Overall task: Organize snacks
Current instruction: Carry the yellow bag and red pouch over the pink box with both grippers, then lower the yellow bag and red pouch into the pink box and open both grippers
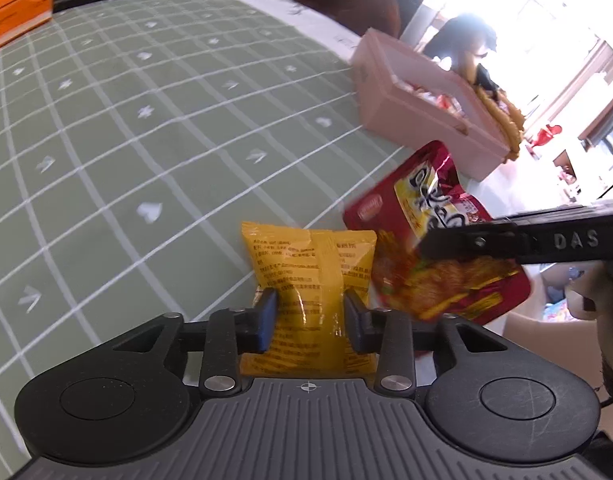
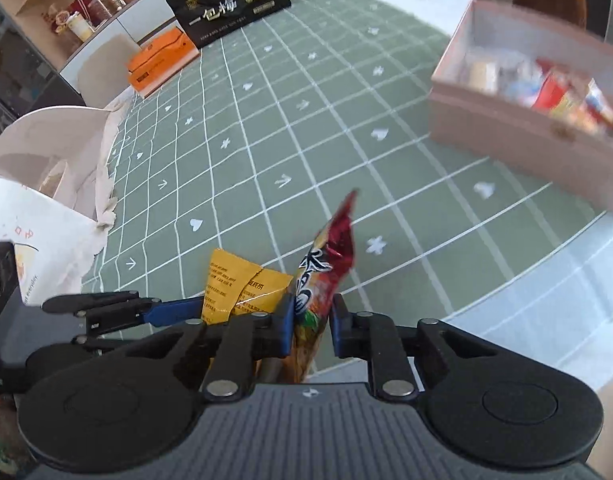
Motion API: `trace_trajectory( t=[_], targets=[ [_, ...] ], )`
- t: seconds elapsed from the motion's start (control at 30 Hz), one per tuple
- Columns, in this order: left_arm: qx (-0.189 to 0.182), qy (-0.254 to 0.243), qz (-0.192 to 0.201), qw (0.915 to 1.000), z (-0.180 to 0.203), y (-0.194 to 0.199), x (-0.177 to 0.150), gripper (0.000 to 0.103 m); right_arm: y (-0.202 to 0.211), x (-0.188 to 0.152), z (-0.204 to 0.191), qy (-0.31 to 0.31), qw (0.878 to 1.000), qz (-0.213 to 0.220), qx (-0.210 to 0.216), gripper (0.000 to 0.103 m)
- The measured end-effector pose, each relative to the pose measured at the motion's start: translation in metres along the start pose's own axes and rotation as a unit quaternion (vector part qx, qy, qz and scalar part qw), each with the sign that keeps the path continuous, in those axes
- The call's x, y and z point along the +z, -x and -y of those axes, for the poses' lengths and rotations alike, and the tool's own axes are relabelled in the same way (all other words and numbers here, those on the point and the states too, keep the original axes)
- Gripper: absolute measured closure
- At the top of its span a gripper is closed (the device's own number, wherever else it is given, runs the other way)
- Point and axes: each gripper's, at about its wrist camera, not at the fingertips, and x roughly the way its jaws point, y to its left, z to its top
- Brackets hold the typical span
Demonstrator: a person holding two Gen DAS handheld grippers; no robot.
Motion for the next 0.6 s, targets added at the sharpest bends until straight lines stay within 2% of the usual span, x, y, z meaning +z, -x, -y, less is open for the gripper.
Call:
trace_trajectory(
  t=[0.1, 0.17, 0.27, 0.4, 0.43, 0.5, 0.6],
  targets=[
    [-0.030, -0.015, 0.025, 0.9991, 0.016, 0.004, 0.031, 0.075, 0.021, 0.000, 0.011, -0.005, 1.000, 0.009, -0.016, 0.087],
    [-0.052, -0.045, 0.055, 0.9961, 0.038, 0.011, 0.062, 0.075, 0.040, 0.000, 0.026, -0.021, 0.999, 0.016, -0.027, 0.088],
    [-0.076, -0.100, 0.107, 0.9864, 0.078, 0.019, 0.109, 0.076, 0.070, 0.001, 0.047, -0.042, 0.997, 0.039, -0.051, 0.088],
    [-0.100, -0.136, 0.167, 0.9715, 0.125, 0.015, 0.171, 0.076, 0.097, 0.007, 0.073, -0.061, 0.993, 0.069, -0.080, 0.088],
    [-0.100, -0.140, 0.170, 0.9702, 0.134, 0.009, 0.185, 0.075, 0.100, 0.009, 0.079, -0.065, 0.992, 0.073, -0.082, 0.088],
    [-0.103, -0.128, 0.153, 0.9744, 0.144, -0.016, 0.211, 0.074, 0.102, 0.014, 0.091, -0.070, 0.991, 0.077, -0.085, 0.088],
    [-0.104, -0.098, 0.170, 0.9750, 0.137, -0.037, 0.221, 0.074, 0.101, 0.018, 0.105, -0.073, 0.991, 0.081, -0.079, 0.088]
  ],
)
